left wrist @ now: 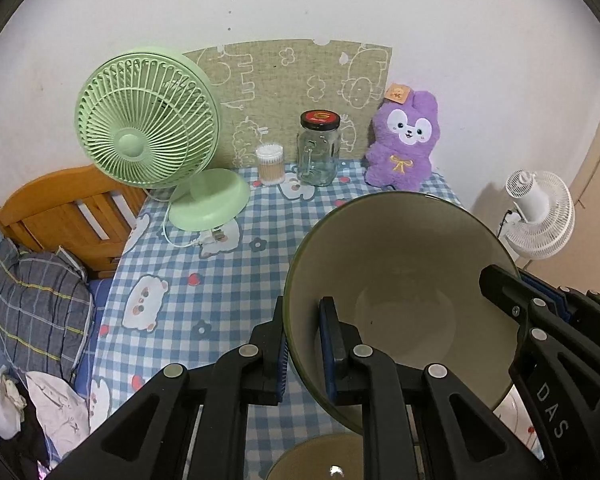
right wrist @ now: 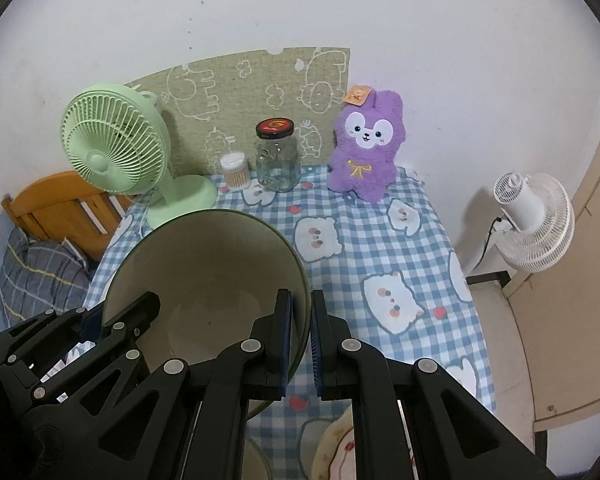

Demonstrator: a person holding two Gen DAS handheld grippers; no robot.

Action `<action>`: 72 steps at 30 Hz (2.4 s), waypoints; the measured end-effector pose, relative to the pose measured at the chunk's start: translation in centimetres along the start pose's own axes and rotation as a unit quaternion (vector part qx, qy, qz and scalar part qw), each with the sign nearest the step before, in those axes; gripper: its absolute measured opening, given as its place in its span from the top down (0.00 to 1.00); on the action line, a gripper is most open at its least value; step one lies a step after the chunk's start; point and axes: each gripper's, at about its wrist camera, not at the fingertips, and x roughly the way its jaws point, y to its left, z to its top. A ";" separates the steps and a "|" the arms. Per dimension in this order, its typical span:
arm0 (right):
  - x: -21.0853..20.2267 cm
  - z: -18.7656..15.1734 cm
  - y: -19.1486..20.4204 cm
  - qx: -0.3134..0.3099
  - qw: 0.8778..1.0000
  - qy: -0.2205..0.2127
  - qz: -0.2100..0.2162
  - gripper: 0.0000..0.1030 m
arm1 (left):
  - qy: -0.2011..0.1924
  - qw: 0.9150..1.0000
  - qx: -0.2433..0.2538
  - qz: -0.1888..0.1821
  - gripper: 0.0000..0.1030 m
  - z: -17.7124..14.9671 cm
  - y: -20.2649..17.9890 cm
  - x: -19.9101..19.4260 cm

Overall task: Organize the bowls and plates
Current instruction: 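Lift the blue-patterned bowl off the table with both grippers, then carry the bowl with both grippers toward the white plate stack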

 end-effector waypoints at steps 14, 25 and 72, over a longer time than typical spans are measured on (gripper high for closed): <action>-3.6 -4.6 1.4 0.019 1.000 0.006 -0.011 0.89 | -0.001 1.000 0.011 -0.012 0.89 -4.3 0.6 -3.1; -3.8 -8.2 2.2 0.020 0.999 0.027 -0.007 0.89 | 0.022 1.000 0.003 -0.011 0.89 -7.5 1.2 -3.1; 1.5 -14.6 3.3 0.017 0.992 0.124 -0.004 0.88 | 0.098 0.995 -0.010 0.005 0.89 -14.3 2.6 1.3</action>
